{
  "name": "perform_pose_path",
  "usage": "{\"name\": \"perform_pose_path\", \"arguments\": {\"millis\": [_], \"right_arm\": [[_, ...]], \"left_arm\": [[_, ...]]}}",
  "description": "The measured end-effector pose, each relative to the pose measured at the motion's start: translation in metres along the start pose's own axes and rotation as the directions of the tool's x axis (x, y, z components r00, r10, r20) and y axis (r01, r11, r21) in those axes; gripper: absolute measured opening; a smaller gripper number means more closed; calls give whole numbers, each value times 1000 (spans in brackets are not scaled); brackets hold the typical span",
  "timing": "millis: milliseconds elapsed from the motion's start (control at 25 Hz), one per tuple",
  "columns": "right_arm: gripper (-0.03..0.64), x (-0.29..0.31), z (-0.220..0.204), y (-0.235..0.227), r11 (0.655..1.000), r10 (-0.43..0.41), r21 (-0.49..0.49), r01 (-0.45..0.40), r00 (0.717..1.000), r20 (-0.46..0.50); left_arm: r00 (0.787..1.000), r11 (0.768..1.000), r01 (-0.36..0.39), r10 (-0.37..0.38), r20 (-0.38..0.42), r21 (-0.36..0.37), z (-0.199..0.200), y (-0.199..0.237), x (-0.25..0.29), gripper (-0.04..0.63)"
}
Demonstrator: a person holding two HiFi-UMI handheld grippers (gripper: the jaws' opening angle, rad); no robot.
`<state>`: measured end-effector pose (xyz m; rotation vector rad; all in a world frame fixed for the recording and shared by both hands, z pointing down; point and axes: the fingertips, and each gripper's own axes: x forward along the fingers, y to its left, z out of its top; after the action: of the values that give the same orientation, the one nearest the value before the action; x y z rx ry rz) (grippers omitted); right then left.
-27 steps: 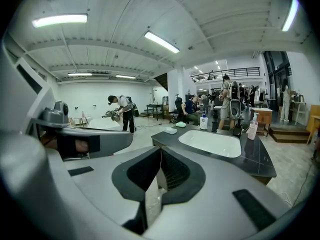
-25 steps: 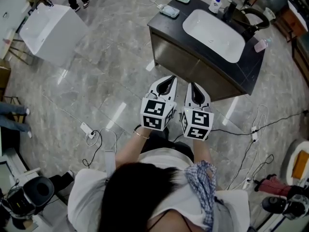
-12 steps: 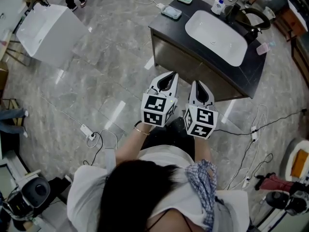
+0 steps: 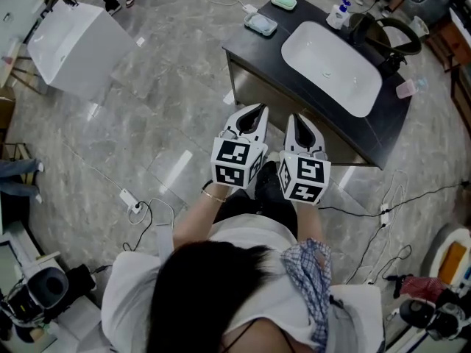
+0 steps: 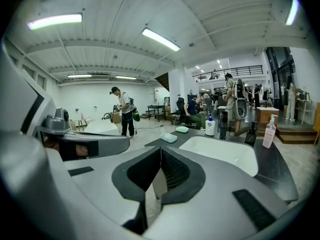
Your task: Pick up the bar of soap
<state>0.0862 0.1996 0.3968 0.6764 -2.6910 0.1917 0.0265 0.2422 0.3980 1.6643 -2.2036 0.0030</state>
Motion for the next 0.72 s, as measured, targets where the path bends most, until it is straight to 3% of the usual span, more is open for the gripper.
{"name": "perform_pose_path", "arguments": {"millis": [440, 720], "right_arm": [[14, 78, 25, -81, 999, 28, -15, -28, 999, -44], [14, 112, 39, -114, 996, 89, -13, -89, 995, -36]], "left_arm": [[999, 999, -34, 33, -35, -26, 24, -3, 106, 11], [996, 996, -76, 74, -41, -40, 32, -5, 155, 11]]}}
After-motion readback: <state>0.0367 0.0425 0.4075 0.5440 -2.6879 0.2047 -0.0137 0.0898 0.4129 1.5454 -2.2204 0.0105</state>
